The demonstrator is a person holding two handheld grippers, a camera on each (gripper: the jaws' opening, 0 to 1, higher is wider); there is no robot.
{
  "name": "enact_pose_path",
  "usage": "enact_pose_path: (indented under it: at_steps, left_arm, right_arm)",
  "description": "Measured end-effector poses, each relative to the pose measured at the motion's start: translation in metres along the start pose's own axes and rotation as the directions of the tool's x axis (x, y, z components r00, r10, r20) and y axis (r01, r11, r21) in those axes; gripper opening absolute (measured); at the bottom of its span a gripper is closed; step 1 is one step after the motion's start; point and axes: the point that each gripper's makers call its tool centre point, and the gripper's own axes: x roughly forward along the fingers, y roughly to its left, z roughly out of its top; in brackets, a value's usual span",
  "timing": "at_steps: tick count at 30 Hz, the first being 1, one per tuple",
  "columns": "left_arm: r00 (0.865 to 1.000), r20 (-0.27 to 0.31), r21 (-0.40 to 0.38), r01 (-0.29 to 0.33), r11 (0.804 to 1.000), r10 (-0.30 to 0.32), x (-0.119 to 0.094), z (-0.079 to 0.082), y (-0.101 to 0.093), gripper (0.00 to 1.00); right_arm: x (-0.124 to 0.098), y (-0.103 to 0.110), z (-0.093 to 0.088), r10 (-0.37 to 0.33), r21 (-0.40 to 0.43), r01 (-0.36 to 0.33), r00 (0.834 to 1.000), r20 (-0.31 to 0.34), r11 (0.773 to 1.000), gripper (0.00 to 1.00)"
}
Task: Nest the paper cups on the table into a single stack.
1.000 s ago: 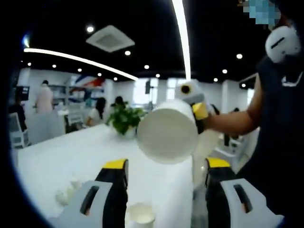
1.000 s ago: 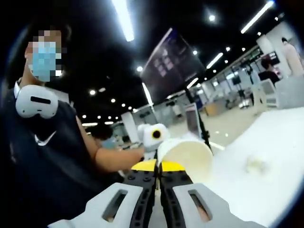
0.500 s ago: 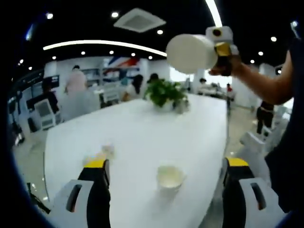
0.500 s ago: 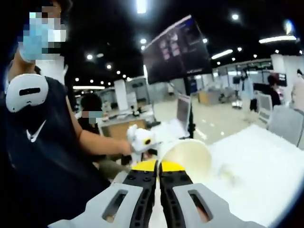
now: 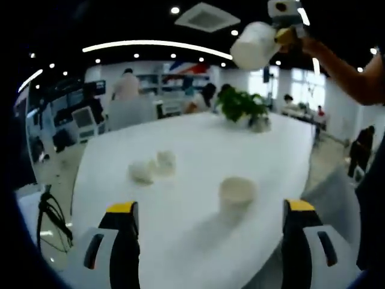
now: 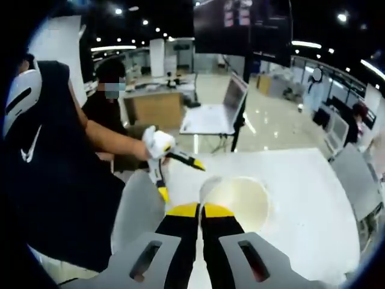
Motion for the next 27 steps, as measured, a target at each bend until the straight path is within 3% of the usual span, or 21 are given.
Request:
enact_pose_path:
  at_steps: [5,10,13,17,22,27]
  left_arm:
    - [1.000,0.002,-0.006,-0.009,1.000,0.009,-0.005,-0.014,0.000,0.99]
    - [1.000,-0.025,0.037,0.008,0.999,-0.007,-0.006,-0.024,-0.002,0.99]
    - [1.000,-0.027,0.029,0.001,1.000,0.000,-0.008,-0.025,0.002,0.99]
    - [1.000,-0.015,0.024,-0.009,1.000,0.009,-0.012,-0.021,0.008,0.99]
    - [1.000,-0.016,0.029,-0.006,1.000,0.006,-0.013,-0.022,0.009,0.99]
    - [1.000,-0.011,0.034,-0.011,0.999,0.011,-0.015,-0.021,0.010,0.99]
  right_arm:
    - [0.005,-0.002,0.003,0.019,-0.034,-0.022,0.995,-0.103,0.999,0.00]
    - [0.011,-0.001,-0.001,0.032,-0.084,-0.053,0.970,-0.240,0.995,0.00]
    - [0.014,-0.005,-0.009,0.006,-0.123,-0.053,0.935,-0.353,0.991,0.00]
    - [0.019,-0.006,-0.014,-0.010,-0.161,-0.070,0.892,-0.452,0.984,0.00]
    - [0.030,-0.003,-0.017,-0.015,-0.188,-0.092,0.865,-0.501,0.978,0.00]
    - [0.036,-0.003,-0.019,-0.019,-0.195,-0.095,0.858,-0.513,0.976,0.00]
